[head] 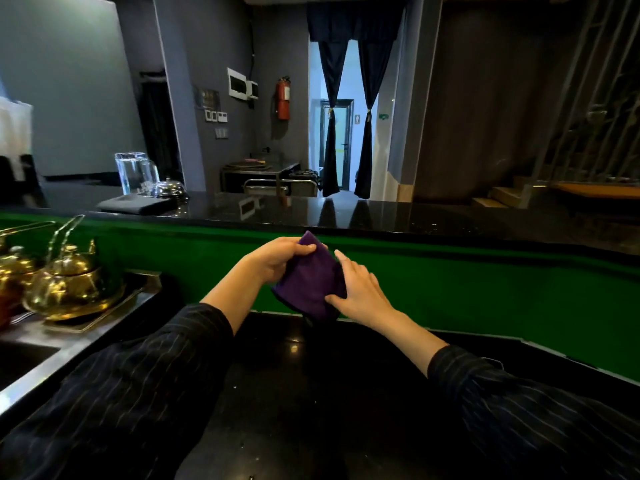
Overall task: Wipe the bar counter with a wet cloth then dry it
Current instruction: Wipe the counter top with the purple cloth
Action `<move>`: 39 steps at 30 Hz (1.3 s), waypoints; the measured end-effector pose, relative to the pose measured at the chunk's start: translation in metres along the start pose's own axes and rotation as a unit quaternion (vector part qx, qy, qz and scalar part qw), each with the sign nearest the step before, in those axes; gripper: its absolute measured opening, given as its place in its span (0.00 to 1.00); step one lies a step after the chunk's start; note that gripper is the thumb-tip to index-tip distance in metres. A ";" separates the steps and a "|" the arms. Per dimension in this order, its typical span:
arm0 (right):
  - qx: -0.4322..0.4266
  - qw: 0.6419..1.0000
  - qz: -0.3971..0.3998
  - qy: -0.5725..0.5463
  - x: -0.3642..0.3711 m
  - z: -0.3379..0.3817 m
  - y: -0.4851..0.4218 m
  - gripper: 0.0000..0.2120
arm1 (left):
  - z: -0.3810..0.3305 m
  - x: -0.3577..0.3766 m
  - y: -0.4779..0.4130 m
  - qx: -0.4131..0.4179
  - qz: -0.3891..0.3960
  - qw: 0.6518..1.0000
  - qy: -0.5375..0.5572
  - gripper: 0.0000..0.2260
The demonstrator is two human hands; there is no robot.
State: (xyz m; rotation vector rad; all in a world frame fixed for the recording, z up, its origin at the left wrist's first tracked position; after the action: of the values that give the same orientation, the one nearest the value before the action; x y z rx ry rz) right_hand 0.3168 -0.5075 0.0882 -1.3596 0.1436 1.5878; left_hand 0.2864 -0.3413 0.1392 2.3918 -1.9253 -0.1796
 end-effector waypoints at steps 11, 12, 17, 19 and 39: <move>0.018 0.949 0.162 -0.268 0.098 0.147 -0.038 0.11 | 0.068 -0.198 0.063 -0.014 -0.179 0.983 -0.021 0.04; -0.005 0.945 0.182 -0.272 0.106 0.165 -0.041 0.11 | 0.073 -0.216 0.069 -0.012 -0.197 0.979 -0.051 0.04; -0.211 0.946 0.156 -0.190 0.135 0.252 -0.053 0.08 | 0.087 -0.297 0.093 0.031 -0.253 0.944 -0.209 0.05; -0.306 0.937 0.100 -0.134 0.142 0.283 -0.050 0.09 | 0.084 -0.317 0.105 0.049 -0.249 0.936 -0.245 0.08; -0.298 0.946 -0.130 -0.012 0.204 0.359 -0.065 0.09 | 0.114 -0.387 0.144 -0.022 -0.085 0.992 -0.086 0.17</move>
State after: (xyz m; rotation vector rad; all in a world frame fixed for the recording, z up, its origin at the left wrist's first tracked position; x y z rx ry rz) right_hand 0.1465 -0.1257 0.0864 -1.7268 -0.5552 1.4734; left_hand 0.0505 0.0081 0.0636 2.5873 -1.7566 -0.4458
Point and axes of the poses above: each hand's wrist, its own y-axis away from the middle knuckle, its own x-axis out of the palm, z = x × y, the point moved 3 cm from there along -y, towards the middle knuckle, and after that the axes turned 9 degrees about -z, right-handed, at the moved point
